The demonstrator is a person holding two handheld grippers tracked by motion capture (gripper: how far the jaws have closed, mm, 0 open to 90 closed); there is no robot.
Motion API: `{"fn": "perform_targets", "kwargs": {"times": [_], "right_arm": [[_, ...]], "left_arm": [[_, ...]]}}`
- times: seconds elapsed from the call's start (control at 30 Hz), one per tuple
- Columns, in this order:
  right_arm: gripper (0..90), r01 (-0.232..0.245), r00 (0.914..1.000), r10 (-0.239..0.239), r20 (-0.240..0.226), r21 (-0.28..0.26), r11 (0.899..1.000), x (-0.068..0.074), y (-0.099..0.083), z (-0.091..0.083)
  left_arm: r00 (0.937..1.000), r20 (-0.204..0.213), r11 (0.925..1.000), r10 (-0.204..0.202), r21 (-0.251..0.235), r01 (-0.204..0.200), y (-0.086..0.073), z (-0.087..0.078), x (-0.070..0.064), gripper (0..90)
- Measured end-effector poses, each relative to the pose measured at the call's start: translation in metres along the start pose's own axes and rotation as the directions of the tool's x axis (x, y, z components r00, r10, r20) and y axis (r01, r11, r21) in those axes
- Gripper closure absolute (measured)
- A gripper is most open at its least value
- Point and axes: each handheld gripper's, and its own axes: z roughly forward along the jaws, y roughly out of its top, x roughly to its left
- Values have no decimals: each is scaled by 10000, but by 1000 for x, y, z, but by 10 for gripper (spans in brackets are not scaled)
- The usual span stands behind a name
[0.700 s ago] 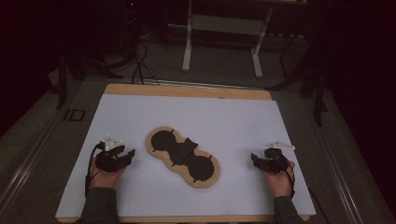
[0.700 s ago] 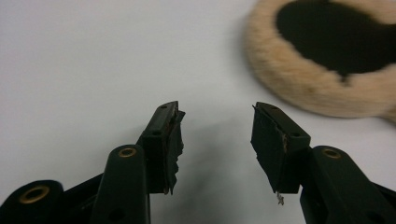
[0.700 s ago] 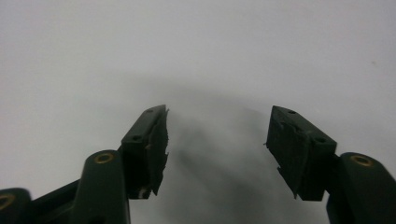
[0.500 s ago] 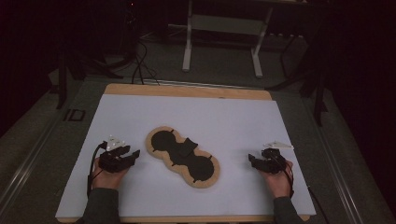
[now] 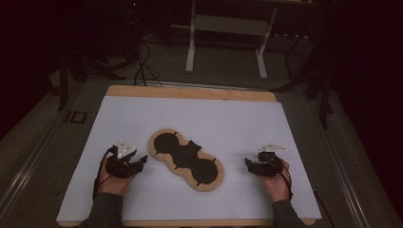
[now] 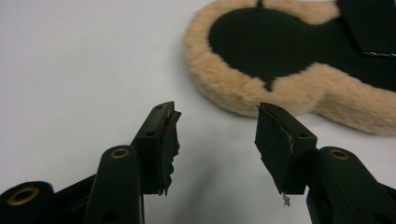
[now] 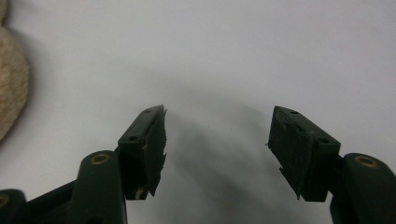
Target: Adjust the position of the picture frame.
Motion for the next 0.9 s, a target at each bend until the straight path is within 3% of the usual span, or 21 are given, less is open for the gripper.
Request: {"fn": "perform_targets", "kwargs": {"times": [0.1,0.2,0.27,0.33,0.5,0.57,0.9], "right_arm": [[377,160,9998,-160,-88,-6,9999,6,1,1],[400,93,9994,-97,-327,-134,9999,9,3,1],[436,274,9973,-291,-677,-250,9993,15,5,2],[454,387,9968,-403,-685,-244,9990,18,6,3],[486,403,9951,-438,-890,-402,9984,26,9,2],[490,431,9947,-466,-911,-408,9982,28,10,2],[475,545,9887,-596,-1378,-405,9977,39,11,5]], "left_arm": [[9996,102,9996,281,-76,-280,0,1,-4,489],[9973,728,9997,98,-248,-80,1,1,-4,524],[9978,654,9995,45,-325,-24,2,1,-6,535],[9964,841,9995,-94,-307,120,2,1,-6,537],[9972,716,9998,-203,-44,206,3,4,-7,497],[9980,613,9999,-154,-13,155,3,5,-8,485],[9932,1146,9992,212,300,-248,3,12,-14,510]]}}
